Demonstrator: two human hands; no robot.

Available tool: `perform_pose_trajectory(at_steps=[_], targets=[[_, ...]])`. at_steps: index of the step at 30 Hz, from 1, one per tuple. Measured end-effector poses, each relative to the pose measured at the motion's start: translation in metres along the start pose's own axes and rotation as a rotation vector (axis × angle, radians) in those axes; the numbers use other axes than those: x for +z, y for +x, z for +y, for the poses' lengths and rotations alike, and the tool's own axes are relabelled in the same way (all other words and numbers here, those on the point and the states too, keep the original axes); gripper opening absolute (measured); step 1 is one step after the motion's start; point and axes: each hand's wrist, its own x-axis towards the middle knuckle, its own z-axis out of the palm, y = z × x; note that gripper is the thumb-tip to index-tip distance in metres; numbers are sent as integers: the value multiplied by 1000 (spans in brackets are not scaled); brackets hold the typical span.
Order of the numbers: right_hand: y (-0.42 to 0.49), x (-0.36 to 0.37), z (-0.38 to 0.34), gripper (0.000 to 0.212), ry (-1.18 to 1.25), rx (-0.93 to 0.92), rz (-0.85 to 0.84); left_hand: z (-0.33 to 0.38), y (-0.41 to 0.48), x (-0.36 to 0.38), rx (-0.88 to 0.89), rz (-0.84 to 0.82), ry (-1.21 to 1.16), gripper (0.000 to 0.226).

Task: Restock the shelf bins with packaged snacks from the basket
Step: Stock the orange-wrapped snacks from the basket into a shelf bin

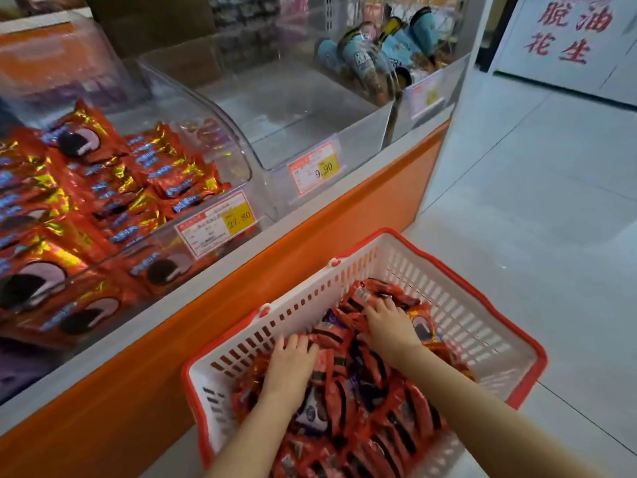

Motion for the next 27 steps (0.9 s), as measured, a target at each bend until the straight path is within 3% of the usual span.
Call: perform_pose_trajectory(at_steps=[5, 9, 18, 22, 27], targets=[[-1, -1, 0, 35, 66, 24, 49, -4, -13, -7, -75, -4, -63, 56], [-11, -35, -7, 40, 396, 13, 194, -19, -34, -33, -171, 98, -275, 60], [-70, -159, -49, 22, 1106, -220, 490, -47, -97, -137, -153, 699, -559, 39], [-79, -218, -75, 27, 1316, -373, 456, -68, -123, -188, -289, 919, -582, 32], [-55, -256, -119, 31, 1534, -505, 302, -115, -156, -223, -497, 1041, -568, 41]])
